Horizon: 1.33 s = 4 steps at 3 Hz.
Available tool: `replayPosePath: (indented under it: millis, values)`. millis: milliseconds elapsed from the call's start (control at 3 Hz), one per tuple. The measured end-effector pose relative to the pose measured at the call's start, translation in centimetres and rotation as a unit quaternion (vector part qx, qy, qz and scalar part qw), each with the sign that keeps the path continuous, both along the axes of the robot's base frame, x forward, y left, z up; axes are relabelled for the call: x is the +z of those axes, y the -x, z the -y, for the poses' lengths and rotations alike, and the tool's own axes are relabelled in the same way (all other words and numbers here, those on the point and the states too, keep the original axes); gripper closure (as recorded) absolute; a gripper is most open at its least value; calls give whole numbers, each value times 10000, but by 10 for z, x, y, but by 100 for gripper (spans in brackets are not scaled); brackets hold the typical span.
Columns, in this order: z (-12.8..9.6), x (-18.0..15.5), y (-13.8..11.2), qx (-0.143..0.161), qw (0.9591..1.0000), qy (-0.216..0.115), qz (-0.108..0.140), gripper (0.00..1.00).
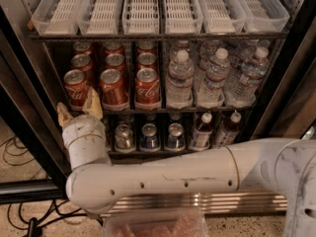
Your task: Pick coke can from middle shelf of fridge
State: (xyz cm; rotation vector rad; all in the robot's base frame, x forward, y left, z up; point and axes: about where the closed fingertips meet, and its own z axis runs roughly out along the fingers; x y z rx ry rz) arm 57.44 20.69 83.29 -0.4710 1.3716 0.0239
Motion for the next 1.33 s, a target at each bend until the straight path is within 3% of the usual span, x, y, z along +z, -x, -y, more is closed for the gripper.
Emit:
replayPosePath:
  millis: [333, 667, 1000, 1333]
  values:
    - [2, 2, -9, -101, 9999, -15, 73, 37]
    - [7, 11, -32, -296, 9993, -73, 235, 38]
    - [8, 8, -37, -329, 9992, -70, 202, 38]
    - [9, 5, -41, -330, 9993, -74, 139, 49]
